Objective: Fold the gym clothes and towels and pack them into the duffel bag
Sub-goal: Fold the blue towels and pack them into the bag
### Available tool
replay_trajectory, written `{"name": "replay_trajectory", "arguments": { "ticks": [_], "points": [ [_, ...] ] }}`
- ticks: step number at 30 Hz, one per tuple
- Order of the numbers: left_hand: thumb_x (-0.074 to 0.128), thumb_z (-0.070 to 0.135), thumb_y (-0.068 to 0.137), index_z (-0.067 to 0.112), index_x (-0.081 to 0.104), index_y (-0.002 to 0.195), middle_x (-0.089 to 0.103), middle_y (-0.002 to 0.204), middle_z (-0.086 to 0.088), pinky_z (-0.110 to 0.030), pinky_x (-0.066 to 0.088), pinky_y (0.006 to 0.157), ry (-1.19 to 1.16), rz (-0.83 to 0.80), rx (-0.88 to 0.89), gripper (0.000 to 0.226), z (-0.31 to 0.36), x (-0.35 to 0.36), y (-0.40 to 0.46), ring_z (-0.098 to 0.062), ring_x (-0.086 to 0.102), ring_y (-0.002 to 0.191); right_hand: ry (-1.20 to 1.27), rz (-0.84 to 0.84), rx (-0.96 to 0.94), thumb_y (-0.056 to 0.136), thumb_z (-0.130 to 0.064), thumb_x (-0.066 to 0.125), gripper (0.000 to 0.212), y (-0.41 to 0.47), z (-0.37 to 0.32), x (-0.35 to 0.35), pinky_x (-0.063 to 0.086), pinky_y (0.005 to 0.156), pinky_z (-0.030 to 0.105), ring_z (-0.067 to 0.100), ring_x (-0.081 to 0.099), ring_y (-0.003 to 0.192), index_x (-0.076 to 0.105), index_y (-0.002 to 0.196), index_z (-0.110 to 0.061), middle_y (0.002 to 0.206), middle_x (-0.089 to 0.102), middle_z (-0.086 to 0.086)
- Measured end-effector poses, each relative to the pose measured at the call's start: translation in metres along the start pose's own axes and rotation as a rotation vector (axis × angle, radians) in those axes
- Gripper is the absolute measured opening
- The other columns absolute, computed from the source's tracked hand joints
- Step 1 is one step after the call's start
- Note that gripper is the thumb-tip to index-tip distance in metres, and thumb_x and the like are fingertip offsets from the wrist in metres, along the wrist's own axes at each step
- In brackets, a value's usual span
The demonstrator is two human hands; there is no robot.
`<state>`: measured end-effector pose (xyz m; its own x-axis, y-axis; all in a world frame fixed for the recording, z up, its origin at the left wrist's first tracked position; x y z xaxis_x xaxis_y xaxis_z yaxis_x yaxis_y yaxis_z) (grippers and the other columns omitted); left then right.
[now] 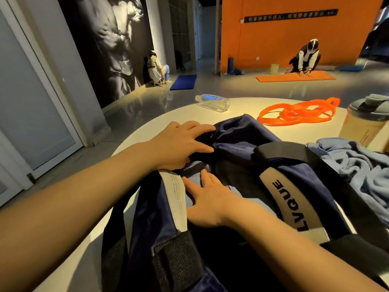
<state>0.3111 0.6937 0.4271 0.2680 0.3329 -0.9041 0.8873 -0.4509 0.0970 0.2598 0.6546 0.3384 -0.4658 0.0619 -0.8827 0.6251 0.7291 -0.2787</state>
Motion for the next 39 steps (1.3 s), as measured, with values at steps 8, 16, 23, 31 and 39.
{"name": "replay_trajectory", "arguments": {
  "ticks": [8, 16, 23, 31, 39],
  "points": [
    [0.057, 0.015, 0.090, 0.041, 0.023, 0.149, -0.009, 0.161, 0.007, -0.046, 0.035, 0.106, -0.029, -0.422, -0.133, 0.072, -0.007, 0.035, 0.010, -0.024, 0.008, 0.145, 0.120, -0.044, -0.006, 0.093, -0.065, 0.027, 0.066, 0.007, 0.009, -0.001, 0.001, 0.119, 0.045, 0.027, -0.015, 0.146, -0.001, 0.150, -0.044, 0.160, -0.014, 0.008],
    [0.059, 0.064, 0.079, 0.054, 0.021, 0.143, -0.020, 0.158, 0.011, -0.052, 0.020, 0.115, -0.369, -0.309, -0.509, 0.075, 0.007, -0.011, -0.065, -0.021, 0.003, 0.147, 0.074, -0.028, 0.020, 0.097, -0.052, 0.028, 0.061, 0.009, 0.012, 0.003, 0.001, 0.118, 0.052, 0.023, -0.018, 0.146, -0.003, 0.149, -0.044, 0.158, -0.020, 0.006],
    [0.077, 0.031, 0.072, 0.038, 0.014, 0.150, 0.020, 0.154, 0.009, -0.026, 0.040, 0.091, -0.529, -0.313, -0.792, 0.101, -0.005, -0.019, -0.134, -0.016, 0.038, 0.130, 0.065, -0.001, 0.020, 0.092, -0.067, 0.030, 0.067, 0.005, 0.008, -0.001, 0.008, 0.117, 0.046, 0.029, -0.001, 0.147, 0.001, 0.149, -0.047, 0.160, -0.004, 0.011],
    [0.083, 0.003, 0.067, 0.042, 0.033, 0.144, 0.034, 0.141, 0.015, -0.039, 0.050, 0.097, -0.835, -0.210, -0.844, 0.100, -0.035, -0.044, -0.146, -0.015, 0.047, 0.123, -0.262, 0.121, -0.077, 0.096, -0.062, 0.026, 0.064, -0.003, -0.011, -0.032, 0.028, 0.111, 0.045, 0.036, 0.025, 0.139, 0.003, 0.151, -0.040, 0.154, 0.019, 0.018],
    [0.083, 0.004, 0.067, 0.040, 0.030, 0.145, 0.032, 0.142, 0.015, -0.037, 0.050, 0.095, -0.863, -0.210, -0.873, 0.101, -0.041, -0.034, -0.142, -0.016, 0.044, 0.123, -0.269, 0.061, -0.208, 0.086, -0.076, 0.019, 0.074, 0.004, -0.036, 0.011, 0.011, 0.116, 0.047, 0.032, -0.003, 0.146, -0.012, 0.147, -0.047, 0.160, -0.011, 0.011]
  ]
}}
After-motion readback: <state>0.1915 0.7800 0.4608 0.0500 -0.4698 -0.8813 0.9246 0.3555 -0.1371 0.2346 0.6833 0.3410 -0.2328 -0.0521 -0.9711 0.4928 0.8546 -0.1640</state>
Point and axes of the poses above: each hand's wrist, its own y-axis towards the middle knuckle, its own x-axis out of the palm, z = x × y, the point moved 10 cm from there along y, towards the middle knuckle
